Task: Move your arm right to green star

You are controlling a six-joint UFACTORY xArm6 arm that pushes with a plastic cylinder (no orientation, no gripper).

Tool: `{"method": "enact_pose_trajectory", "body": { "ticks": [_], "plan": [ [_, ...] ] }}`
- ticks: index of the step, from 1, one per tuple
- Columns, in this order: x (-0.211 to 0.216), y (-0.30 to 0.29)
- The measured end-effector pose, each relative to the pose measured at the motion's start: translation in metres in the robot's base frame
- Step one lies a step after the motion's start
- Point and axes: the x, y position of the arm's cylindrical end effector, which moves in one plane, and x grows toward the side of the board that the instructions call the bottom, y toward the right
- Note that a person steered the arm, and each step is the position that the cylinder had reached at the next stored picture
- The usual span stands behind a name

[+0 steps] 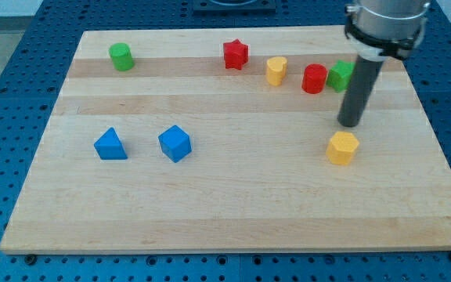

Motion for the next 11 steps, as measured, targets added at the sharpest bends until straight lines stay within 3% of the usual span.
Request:
{"method": "enact_pose_trajectory", "body": {
  "ticks": [2, 4, 5, 6, 9, 10, 11],
  "plan": [
    [-0.079, 0.077],
    [-0.139, 0.098],
    [-0.161, 0.08],
    [-0.146, 0.054],
    [-0.014, 0.022],
    [-0.042, 0.037],
    [-0.118, 0.046]
  ]
}}
